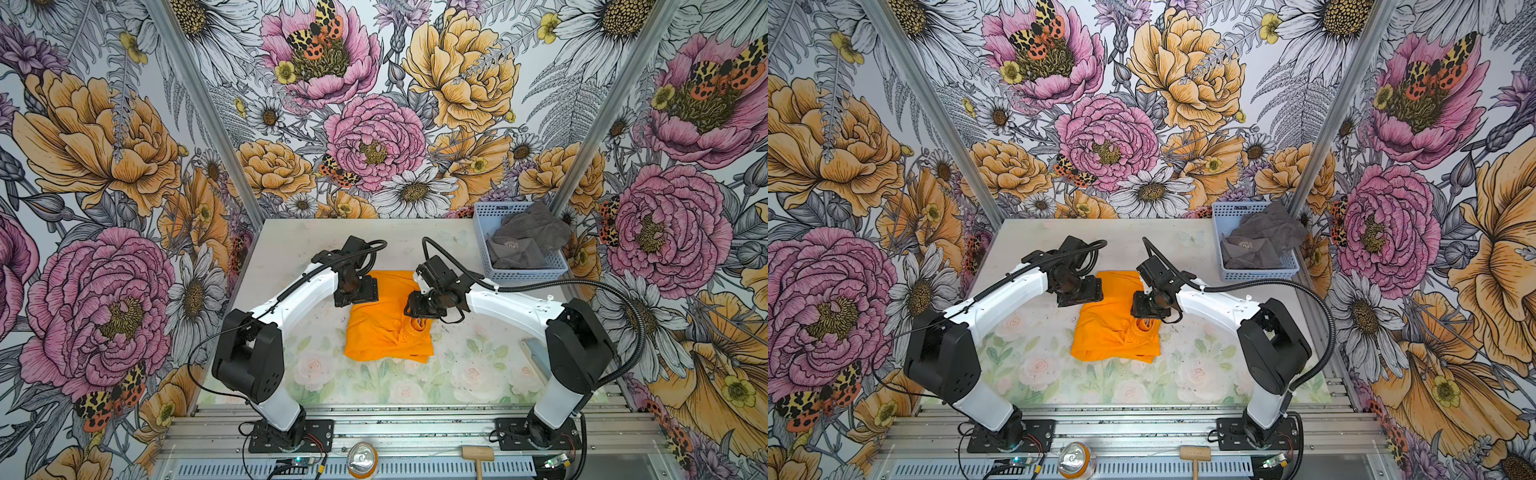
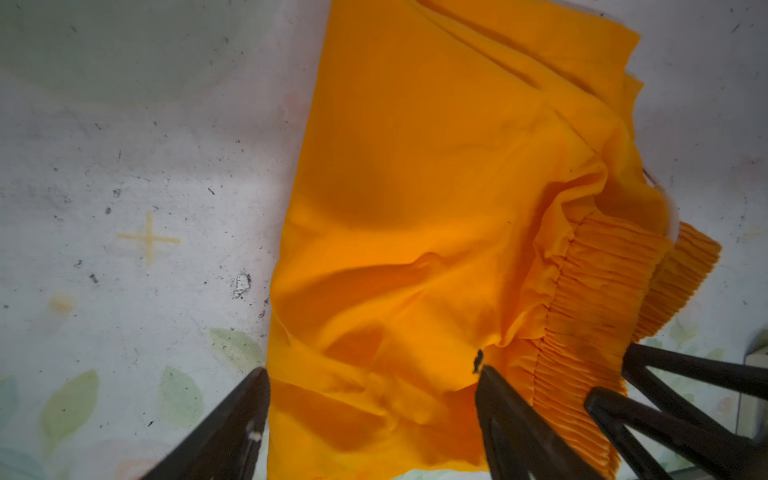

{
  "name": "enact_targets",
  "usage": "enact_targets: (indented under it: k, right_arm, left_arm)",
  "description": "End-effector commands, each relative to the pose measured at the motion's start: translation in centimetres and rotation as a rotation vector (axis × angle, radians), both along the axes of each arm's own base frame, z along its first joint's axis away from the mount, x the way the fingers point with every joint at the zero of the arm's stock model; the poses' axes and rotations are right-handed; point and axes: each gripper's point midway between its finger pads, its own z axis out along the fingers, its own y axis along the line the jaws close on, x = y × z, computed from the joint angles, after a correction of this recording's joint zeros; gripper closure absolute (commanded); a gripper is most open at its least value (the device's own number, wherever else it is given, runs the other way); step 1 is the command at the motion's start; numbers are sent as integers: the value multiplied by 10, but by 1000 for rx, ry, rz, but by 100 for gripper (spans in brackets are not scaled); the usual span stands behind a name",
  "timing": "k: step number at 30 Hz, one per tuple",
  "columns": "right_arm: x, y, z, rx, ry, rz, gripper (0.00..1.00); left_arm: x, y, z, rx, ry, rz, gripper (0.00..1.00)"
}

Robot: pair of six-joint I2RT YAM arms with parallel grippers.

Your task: Fold and stack the mixed laundry pile

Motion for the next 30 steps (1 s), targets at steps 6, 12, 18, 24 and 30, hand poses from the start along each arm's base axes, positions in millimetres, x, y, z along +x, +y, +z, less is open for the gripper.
enact_targets:
  k: [6,12,18,24,30]
  right_arm:
    - [14,-23,-5,-85,-54,-26,92]
    - [9,-45,6,-68,-90,1,98]
    - [16,-65,11,-46,-147,-4,100]
    - [18,-75,-19,-49,-125,-15,100]
    - [32,-74,-43,-94,-131,-2,100]
  left_arm:
    - [-1,8,-6,-44,-23,2,21]
    - [-3,9,-13,-41,-13,-1,21]
    - [-4,10,-18,-36,-5,3,21]
    - [-10,11,-32,-31,22,-1,23]
    - [-17,7,-41,-26,43,-16,24]
